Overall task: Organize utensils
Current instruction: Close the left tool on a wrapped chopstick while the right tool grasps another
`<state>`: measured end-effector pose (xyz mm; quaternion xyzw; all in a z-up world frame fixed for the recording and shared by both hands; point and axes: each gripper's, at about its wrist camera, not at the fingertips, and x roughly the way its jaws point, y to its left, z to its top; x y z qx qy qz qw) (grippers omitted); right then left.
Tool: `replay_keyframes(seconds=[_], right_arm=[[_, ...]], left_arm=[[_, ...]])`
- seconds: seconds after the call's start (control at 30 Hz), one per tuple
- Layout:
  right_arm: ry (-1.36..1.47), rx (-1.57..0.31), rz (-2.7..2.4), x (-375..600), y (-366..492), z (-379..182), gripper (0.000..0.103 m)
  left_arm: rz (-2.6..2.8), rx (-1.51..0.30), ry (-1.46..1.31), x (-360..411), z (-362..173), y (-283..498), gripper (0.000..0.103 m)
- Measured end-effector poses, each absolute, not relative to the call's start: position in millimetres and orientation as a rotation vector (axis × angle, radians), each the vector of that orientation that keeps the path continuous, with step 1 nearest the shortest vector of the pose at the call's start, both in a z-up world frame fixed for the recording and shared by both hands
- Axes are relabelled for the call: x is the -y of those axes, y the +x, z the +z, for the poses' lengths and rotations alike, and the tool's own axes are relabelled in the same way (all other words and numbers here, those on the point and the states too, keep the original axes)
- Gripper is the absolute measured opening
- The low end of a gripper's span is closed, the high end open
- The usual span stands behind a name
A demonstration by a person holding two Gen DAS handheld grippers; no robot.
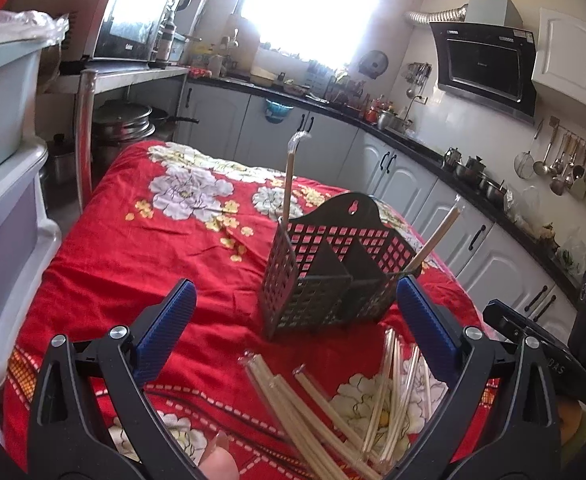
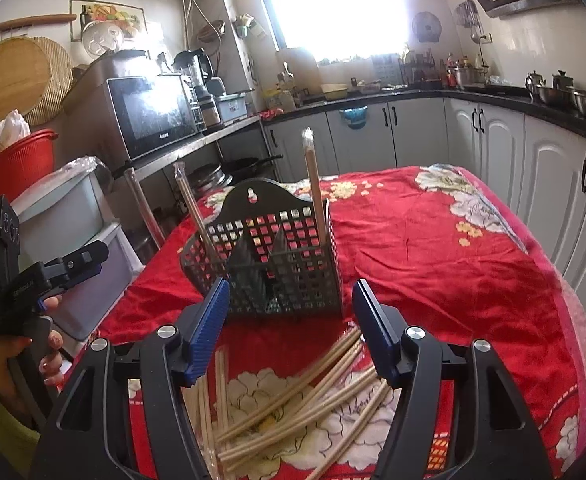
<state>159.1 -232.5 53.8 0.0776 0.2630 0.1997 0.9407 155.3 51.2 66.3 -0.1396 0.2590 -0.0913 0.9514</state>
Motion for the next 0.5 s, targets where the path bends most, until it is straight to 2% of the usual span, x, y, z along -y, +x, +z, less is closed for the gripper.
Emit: replay_keyframes(seconds=[0.5], right_arm=[[0.171, -0.641, 0.384, 240.1, 149.7, 22.0, 0.061]], left_arm=[[-0.183, -0.632, -0.282, -50.2, 29.5, 149.1, 0.092]])
